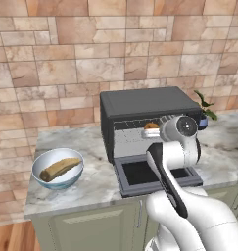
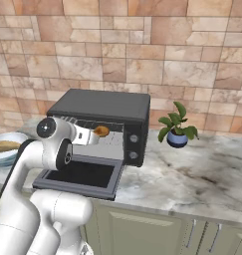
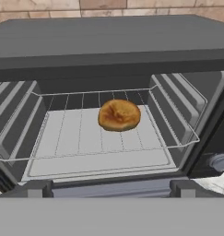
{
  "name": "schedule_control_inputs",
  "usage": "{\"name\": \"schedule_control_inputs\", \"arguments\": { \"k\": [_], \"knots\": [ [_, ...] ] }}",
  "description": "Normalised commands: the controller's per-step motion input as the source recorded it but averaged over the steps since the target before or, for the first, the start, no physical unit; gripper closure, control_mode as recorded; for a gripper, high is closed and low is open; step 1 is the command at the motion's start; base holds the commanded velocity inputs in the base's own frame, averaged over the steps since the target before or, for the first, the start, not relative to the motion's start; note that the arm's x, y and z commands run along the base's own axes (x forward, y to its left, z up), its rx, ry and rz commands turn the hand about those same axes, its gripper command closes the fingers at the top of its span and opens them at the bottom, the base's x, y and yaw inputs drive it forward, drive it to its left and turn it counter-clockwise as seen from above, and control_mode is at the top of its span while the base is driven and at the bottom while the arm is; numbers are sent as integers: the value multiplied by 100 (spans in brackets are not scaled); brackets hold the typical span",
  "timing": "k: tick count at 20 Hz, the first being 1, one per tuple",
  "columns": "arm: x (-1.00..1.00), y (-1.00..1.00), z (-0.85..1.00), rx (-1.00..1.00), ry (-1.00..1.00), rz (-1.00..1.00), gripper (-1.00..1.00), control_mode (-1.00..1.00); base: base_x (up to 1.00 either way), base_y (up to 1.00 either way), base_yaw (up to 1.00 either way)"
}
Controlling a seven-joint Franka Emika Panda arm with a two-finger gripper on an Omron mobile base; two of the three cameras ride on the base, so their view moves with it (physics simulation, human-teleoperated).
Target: Pick up the heated bread from the toaster oven and place it in the bowl. Then move the bread bowl to the dining counter.
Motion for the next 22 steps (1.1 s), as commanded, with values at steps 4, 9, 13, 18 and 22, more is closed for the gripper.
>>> {"name": "schedule_control_inputs", "arguments": {
  "k": [4,9,13,18,22],
  "knots": [
    [0,0,0,0,0,0,-100,-100,0,0,0],
    [0,0,0,0,0,0,-100,-100,0,0,0],
    [1,0,0,0,0,0,-100,-100,0,0,0],
    [14,0,0,0,0,0,-100,-100,0,0,0],
    [27,0,0,0,0,0,-100,-100,0,0,0]
  ]
}}
